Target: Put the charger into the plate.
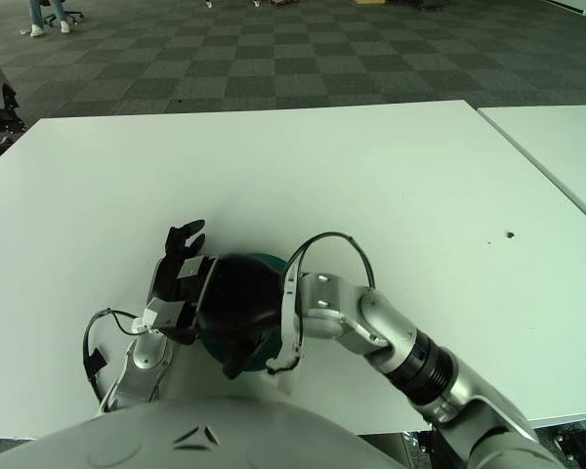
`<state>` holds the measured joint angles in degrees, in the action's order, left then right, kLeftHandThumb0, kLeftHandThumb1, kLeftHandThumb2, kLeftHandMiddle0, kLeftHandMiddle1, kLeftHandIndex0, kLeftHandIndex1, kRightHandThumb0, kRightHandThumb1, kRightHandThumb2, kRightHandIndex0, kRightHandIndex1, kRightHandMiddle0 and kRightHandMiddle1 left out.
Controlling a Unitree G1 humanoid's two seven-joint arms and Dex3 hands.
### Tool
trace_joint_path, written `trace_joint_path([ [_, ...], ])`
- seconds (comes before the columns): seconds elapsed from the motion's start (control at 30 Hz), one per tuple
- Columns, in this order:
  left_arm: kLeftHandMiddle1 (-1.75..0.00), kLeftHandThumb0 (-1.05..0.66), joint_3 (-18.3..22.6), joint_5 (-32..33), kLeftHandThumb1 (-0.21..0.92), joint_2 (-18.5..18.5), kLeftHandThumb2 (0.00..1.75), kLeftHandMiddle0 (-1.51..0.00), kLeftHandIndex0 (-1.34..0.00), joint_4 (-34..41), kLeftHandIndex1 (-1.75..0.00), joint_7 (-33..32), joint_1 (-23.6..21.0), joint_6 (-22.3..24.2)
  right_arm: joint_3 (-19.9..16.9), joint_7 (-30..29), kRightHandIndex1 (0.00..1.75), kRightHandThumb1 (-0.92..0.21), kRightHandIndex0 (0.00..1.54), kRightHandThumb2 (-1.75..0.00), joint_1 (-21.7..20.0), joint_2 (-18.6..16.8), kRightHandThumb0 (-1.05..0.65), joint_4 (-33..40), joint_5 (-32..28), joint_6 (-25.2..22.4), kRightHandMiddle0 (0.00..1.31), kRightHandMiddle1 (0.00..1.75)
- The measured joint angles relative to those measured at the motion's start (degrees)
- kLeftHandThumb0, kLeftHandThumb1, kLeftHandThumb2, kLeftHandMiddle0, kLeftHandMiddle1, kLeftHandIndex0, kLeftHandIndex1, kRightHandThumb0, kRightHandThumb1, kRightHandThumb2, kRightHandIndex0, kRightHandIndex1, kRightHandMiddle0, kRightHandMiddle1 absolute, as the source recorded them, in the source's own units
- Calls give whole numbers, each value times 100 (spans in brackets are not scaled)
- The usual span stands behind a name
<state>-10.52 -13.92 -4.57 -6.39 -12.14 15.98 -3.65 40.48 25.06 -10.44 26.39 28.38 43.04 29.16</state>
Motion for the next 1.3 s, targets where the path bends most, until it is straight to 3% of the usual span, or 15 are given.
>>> trace_joint_path([
  [0.23, -14, -80, 226, 304, 92, -166, 94, -64, -7, -393, -92, -19, -298, -162, -23, 184, 175, -58, 110, -99, 303, 58, -41, -5, 128, -46, 42, 175],
  [0.63, -17, -79, 316, 455, 92, -175, 89, -64, -10, -841, -96, -133, -531, -688, 32, 426, 175, -57, 110, -100, 268, 31, -41, -218, 311, 176, 43, 175],
  [0.83, -20, -78, 332, 504, 92, -164, 89, -66, -13, -976, -97, -220, -639, -730, 32, 385, 175, -55, 112, -102, 263, 13, -42, -323, 517, 374, 44, 175],
  [1.0, -41, -76, 357, 599, 92, -162, 88, -57, -16, -1044, -99, -259, -692, -772, 23, 57, 175, -53, 112, -105, 258, -20, -42, -542, 755, 628, 45, 175],
  [1.3, -45, -72, 359, 674, 92, -158, 89, -52, -16, -1096, -99, -296, -727, -798, -45, -755, 175, -54, 101, -104, 104, -21, -42, -1063, 1167, 1237, 45, 175],
])
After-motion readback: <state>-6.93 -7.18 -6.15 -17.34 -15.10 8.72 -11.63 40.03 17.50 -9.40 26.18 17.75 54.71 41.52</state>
